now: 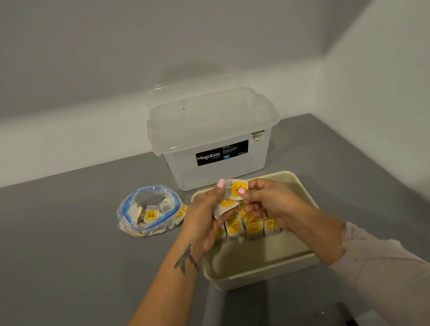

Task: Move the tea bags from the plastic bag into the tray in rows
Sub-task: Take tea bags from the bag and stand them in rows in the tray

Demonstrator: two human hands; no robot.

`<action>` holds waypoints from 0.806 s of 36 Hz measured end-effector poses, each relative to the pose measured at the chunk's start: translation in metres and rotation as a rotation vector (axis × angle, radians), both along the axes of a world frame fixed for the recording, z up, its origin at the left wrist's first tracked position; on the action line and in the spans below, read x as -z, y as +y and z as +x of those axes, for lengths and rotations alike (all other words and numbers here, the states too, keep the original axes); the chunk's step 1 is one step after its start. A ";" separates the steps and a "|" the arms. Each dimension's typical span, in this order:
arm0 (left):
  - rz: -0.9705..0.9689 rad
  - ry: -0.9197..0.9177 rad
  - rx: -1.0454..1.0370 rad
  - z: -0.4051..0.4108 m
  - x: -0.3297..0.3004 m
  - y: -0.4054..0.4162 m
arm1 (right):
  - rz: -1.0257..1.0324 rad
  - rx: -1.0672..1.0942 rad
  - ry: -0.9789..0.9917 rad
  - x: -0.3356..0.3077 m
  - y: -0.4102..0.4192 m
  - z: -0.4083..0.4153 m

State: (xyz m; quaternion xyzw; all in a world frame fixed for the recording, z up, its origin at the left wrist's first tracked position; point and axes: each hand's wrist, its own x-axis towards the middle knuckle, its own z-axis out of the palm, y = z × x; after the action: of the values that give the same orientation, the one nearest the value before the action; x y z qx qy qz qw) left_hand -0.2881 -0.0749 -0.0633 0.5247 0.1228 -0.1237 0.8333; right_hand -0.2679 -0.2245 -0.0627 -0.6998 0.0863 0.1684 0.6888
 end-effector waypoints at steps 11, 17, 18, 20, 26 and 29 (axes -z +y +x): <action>0.246 -0.044 -0.065 0.004 0.006 0.001 | 0.104 0.020 0.064 0.005 0.003 -0.005; 0.400 -0.086 -0.080 0.006 0.008 0.003 | 0.125 0.046 0.079 0.006 0.003 -0.009; 0.409 -0.092 -0.077 0.006 0.008 0.003 | 0.128 0.046 0.082 0.006 0.003 -0.009; 0.401 -0.087 -0.073 0.005 0.007 0.003 | 0.131 0.049 0.089 0.005 0.003 -0.009; 0.313 -0.039 -0.130 -0.001 0.009 0.007 | 0.074 0.060 0.045 0.004 0.000 -0.007; 0.186 0.000 -0.225 -0.002 0.007 0.015 | -0.090 0.035 -0.080 0.002 -0.004 -0.006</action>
State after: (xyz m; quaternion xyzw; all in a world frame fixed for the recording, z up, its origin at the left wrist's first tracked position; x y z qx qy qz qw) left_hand -0.2905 -0.0601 -0.0701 0.5825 0.1914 -0.0176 0.7898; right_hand -0.2738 -0.2282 -0.0651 -0.7347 0.0784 0.1244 0.6622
